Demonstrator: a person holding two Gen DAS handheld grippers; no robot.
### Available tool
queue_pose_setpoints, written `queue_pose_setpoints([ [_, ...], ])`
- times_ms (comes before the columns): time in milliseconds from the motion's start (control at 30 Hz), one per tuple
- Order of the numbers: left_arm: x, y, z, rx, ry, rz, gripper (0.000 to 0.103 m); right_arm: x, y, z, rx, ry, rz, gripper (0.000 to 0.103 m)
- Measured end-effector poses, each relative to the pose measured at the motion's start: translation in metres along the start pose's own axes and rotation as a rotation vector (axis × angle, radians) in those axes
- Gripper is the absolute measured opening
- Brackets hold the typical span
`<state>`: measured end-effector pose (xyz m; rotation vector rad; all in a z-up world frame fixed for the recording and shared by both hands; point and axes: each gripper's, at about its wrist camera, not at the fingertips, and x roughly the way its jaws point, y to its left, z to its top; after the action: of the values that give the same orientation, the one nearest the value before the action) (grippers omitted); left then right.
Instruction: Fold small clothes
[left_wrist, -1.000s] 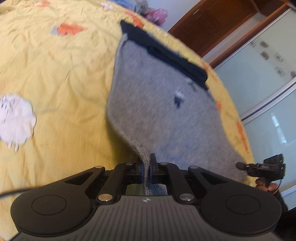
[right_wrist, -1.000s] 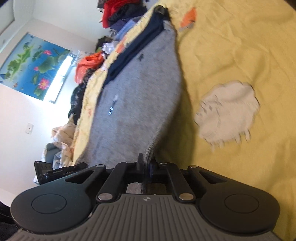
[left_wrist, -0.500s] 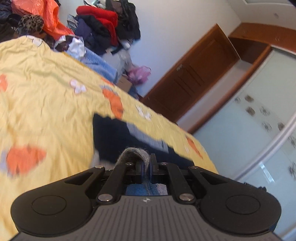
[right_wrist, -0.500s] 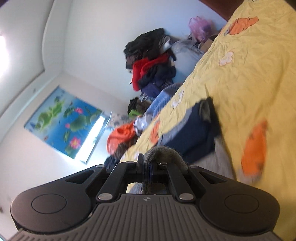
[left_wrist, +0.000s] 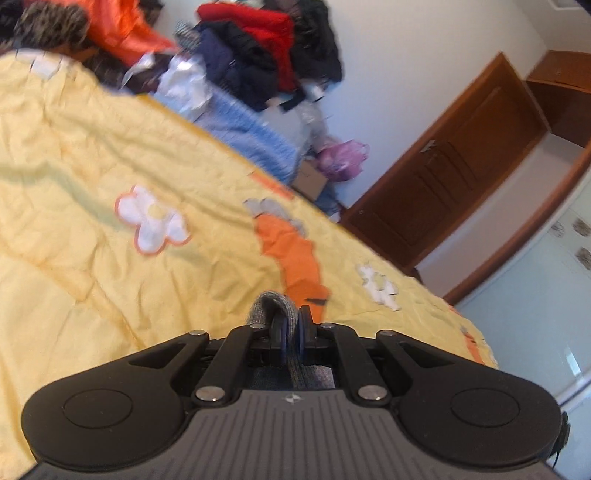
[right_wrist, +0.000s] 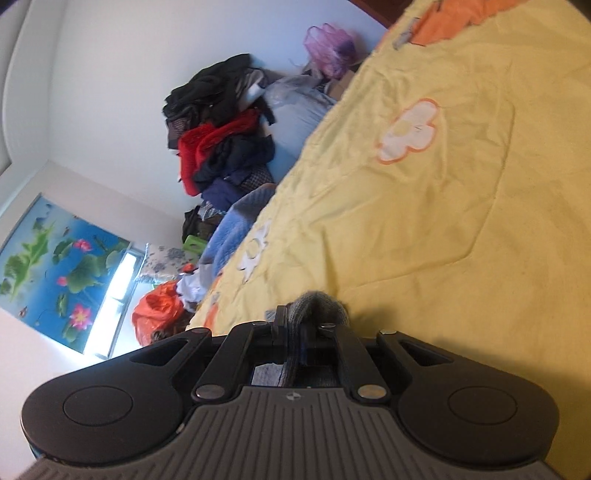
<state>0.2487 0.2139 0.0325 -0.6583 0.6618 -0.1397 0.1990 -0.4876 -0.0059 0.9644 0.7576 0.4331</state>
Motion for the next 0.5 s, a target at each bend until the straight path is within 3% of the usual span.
queue_pose_setpoints([
  [100, 0.014, 0.015, -0.006, -0.069, 0.074, 0.031, 0.008, 0.001, 0.001, -0.005, -0.013, 0.003, 0.009, 0.041],
  [200, -0.003, 0.017, -0.009, -0.080, 0.039, 0.029, 0.012, -0.022, 0.016, -0.008, -0.067, -0.076, -0.017, 0.074],
  [233, -0.012, 0.016, -0.009, -0.078, 0.019, 0.045, 0.020, -0.029, 0.021, -0.010, -0.092, -0.102, -0.039, 0.082],
  [300, -0.038, 0.012, -0.006, -0.067, -0.074, 0.063, 0.044, -0.045, 0.028, -0.009, -0.121, -0.119, -0.040, 0.083],
  [333, -0.052, 0.009, -0.007, -0.054, -0.129, 0.075, 0.070, -0.052, 0.030, -0.011, -0.121, -0.119, -0.028, 0.083],
  [367, -0.066, 0.003, -0.007, -0.034, -0.181, 0.094, 0.086, -0.059, 0.032, -0.014, -0.123, -0.120, -0.023, 0.083],
  [400, -0.076, -0.003, -0.009, -0.003, -0.216, 0.096, 0.087, -0.065, 0.035, -0.016, -0.130, -0.120, -0.022, 0.083],
  [500, -0.078, -0.031, -0.016, 0.137, -0.196, 0.127, 0.087, -0.070, 0.045, -0.024, -0.168, -0.129, -0.047, 0.083],
])
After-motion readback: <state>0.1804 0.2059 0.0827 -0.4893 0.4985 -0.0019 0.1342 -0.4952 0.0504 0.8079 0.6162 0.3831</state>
